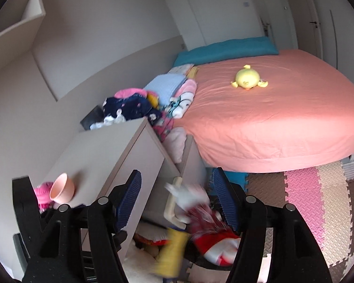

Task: Collect trash
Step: 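Carry the packet and pig plush to the trash bin and open both tools, then grasp the red heart plush with the left tool while the right tool grasps the purple flower clip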

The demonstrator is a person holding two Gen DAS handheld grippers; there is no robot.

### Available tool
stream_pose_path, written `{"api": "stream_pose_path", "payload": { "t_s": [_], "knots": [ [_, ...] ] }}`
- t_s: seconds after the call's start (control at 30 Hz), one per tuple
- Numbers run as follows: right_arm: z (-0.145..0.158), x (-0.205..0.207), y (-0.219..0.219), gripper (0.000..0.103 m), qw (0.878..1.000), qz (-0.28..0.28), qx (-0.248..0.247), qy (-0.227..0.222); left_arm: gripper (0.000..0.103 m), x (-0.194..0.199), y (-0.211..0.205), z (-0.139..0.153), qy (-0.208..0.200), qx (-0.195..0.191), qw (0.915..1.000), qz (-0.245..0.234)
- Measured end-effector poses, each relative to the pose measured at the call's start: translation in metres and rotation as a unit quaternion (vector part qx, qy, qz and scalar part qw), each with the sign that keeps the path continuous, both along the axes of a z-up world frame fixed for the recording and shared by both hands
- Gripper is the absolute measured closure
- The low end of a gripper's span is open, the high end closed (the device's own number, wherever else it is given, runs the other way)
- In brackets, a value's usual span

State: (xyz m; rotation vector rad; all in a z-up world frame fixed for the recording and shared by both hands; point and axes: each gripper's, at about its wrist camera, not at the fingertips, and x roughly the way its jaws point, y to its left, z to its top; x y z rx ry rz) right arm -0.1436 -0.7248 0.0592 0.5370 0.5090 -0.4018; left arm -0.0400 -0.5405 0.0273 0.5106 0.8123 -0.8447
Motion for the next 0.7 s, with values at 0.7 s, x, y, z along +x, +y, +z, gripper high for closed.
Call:
{"api": "stream_pose_path", "payload": {
  "t_s": [0.7],
  "knots": [
    [0.015, 0.015, 0.045, 0.035, 0.998, 0.06, -0.005, -0.005, 0.006, -0.001, 0.052, 0.027, -0.02, -0.027, 0.999, 0.029]
  ]
}}
